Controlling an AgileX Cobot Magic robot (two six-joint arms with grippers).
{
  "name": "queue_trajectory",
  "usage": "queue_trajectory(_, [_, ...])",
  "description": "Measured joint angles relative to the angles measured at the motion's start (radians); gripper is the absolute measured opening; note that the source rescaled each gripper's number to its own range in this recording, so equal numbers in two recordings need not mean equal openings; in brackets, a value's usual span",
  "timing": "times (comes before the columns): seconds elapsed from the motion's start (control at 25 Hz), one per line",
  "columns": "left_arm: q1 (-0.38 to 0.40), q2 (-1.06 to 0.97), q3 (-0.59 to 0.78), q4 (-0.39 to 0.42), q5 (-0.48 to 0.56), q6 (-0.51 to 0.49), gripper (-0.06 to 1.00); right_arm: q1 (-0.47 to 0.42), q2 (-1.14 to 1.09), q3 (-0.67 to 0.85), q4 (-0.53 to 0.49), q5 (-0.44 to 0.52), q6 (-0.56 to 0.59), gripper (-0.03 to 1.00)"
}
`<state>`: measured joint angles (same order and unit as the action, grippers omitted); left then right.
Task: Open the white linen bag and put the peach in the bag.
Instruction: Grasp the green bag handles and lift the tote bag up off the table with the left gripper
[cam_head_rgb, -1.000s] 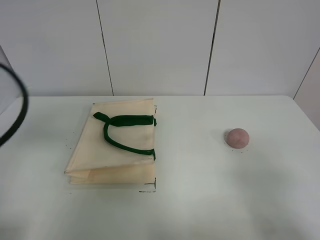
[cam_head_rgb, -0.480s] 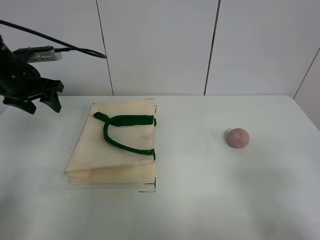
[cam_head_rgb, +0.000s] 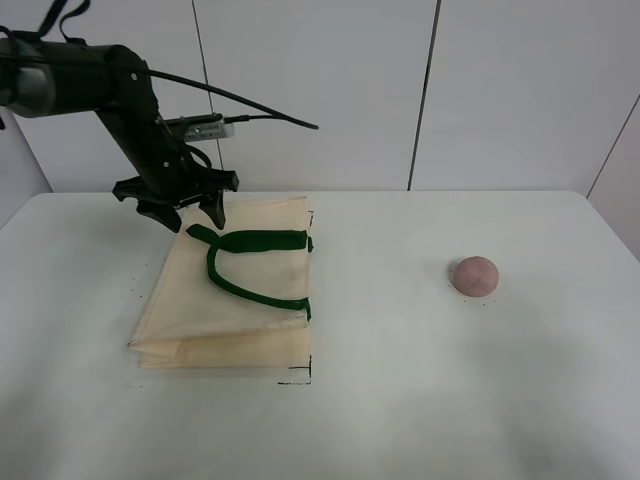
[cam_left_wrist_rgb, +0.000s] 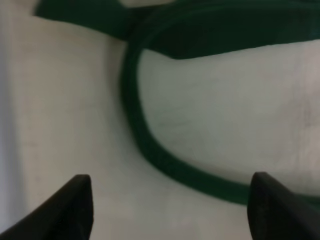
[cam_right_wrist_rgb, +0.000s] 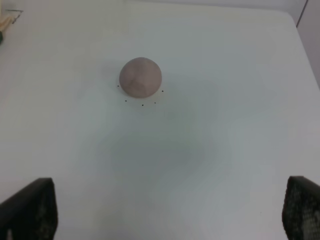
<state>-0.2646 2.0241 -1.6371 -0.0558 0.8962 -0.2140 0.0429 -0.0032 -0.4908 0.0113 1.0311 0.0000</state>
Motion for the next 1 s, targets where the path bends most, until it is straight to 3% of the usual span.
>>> queue_trajectory(0.2, [-0.008,0.076,-0.02,0.003,-0.026,-0.029,1.0,0.0,0.0,0.0,0.0,0.0,0.0,1.0])
queue_trajectory(0.52, [-0.008,0.169,-0.02,0.077,-0.092,-0.069,1.0,0.0,0.0,0.0,0.0,0.0,0.0,1.0])
queue_trajectory(1.0, [-0.008,0.256,-0.02,0.079,-0.147,-0.074,1.0,0.0,0.0,0.0,0.0,0.0,0.0,1.0])
